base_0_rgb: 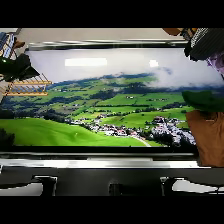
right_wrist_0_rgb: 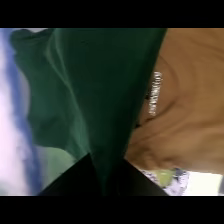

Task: Fold the clothes and pants, and hang the long-sleeved shirts on hangers.

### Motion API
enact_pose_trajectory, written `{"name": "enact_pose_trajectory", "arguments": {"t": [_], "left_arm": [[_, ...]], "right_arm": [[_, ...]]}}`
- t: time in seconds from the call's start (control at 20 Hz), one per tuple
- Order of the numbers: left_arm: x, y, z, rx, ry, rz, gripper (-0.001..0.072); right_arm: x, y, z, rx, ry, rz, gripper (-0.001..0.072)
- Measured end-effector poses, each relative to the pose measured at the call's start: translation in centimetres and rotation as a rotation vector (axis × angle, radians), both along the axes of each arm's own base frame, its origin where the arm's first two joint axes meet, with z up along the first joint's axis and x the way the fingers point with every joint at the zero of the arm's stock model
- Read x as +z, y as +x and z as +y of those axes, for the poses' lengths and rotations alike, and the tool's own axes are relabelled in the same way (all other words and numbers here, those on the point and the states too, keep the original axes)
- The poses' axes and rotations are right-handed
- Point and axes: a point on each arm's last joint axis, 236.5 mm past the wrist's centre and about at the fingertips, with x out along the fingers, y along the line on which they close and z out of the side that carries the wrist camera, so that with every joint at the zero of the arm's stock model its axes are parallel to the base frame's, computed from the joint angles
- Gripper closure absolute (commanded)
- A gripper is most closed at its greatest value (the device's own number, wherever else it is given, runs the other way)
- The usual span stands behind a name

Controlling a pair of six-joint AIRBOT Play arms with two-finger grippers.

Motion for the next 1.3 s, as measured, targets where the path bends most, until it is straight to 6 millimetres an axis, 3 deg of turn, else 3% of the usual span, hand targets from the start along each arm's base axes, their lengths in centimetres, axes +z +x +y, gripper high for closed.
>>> {"name": "enact_pose_trajectory", "arguments": {"t": [0.5,0.85,1.1,1.3], "left_arm": [[-0.3,-0.6,-0.2,-0.012,-0.003,0.025,0.0690],[-0.3,-0.6,-0.2,-0.013,-0.003,0.027,0.0690],[-0.3,-0.6,-0.2,-0.013,-0.003,0.027,0.0690],[-0.3,-0.6,-0.2,-0.013,-0.003,0.027,0.0690]], "right_arm": [[-0.7,-8.3,-1.7,0.096,-0.097,0.376,0.0680],[-5.1,-14.3,-0.4,0.187,-0.017,0.661,0.0679],[-6.5,-17.9,-0.2,0.209,-0.014,0.806,0.0678],[-7.4,-19.5,-0.1,0.222,-0.011,0.875,0.0678]]}}
